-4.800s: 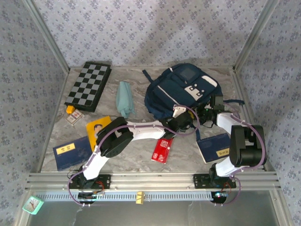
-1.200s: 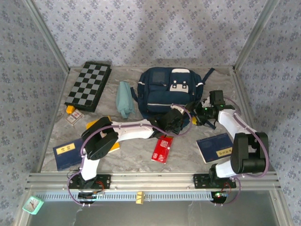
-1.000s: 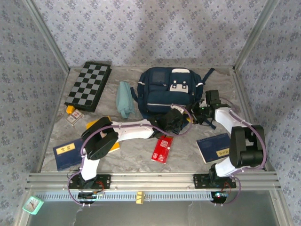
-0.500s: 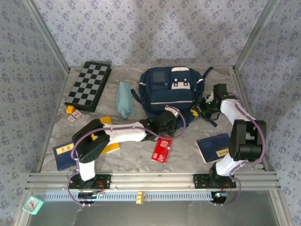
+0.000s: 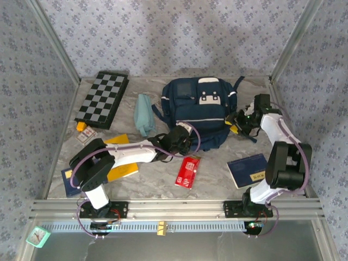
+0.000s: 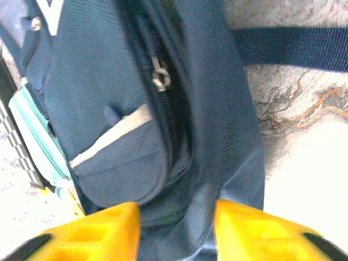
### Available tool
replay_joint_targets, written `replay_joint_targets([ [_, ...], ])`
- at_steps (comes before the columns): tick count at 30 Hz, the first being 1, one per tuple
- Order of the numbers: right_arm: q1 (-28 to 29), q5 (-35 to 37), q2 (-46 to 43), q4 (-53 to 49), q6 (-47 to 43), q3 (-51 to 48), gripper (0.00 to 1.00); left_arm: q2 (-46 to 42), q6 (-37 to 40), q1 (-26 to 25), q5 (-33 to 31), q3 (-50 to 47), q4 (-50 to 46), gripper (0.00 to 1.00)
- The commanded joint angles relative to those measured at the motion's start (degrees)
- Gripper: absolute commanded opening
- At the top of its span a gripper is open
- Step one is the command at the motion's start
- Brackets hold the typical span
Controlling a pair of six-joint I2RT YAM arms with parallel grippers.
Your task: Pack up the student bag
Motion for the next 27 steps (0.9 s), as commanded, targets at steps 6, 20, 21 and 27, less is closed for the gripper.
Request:
replay_joint_targets([
  [6, 8.5, 4.3, -16.5, 0.9, 11.6, -9.4, 0.71, 1.3, -0.1, -1.1, 0.9, 4.2, 1.6, 0.0],
  [20, 24.7, 16.1, -13.8, 20.5, 38.4, -17.1, 0.7, 0.5, 0.7, -1.7, 1.6, 4.3, 2.8, 0.0],
  [21, 25.5, 16.8, -13.0, 21.0, 39.1, -17.0, 0.69, 0.4, 0.8, -1.7, 1.6, 4.3, 2.8, 0.0],
  [27, 27.5, 21.2, -9.0, 22.6, 41.9, -17.0, 0.59, 0.6, 1.0, -1.8, 1.9, 5.0, 2.7, 0.0],
])
